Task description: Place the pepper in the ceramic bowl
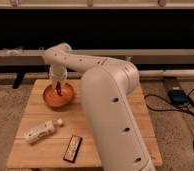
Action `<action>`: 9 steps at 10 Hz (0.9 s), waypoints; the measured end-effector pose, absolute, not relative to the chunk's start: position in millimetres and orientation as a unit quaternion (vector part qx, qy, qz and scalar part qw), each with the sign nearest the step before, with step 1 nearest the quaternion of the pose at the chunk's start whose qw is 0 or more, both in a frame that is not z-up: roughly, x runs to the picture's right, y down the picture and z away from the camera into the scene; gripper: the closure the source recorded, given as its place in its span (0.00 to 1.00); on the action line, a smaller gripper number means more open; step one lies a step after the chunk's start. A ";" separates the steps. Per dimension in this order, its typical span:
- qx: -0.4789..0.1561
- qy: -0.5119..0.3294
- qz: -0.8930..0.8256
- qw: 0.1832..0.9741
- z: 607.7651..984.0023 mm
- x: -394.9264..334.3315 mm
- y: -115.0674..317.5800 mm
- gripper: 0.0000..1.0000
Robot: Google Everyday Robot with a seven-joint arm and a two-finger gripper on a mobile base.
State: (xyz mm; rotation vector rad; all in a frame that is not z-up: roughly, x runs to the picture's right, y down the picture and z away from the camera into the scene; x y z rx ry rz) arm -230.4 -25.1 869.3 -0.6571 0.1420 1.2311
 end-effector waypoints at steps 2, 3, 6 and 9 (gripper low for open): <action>-0.295 0.063 0.559 0.773 865.5 -233.6 -32.0 0.20; -0.285 0.063 0.553 0.780 863.1 -230.0 -38.2 0.20; -0.275 0.056 0.545 0.790 850.3 -224.9 -51.1 0.20; -0.276 0.056 0.545 0.790 850.6 -225.7 -50.6 0.20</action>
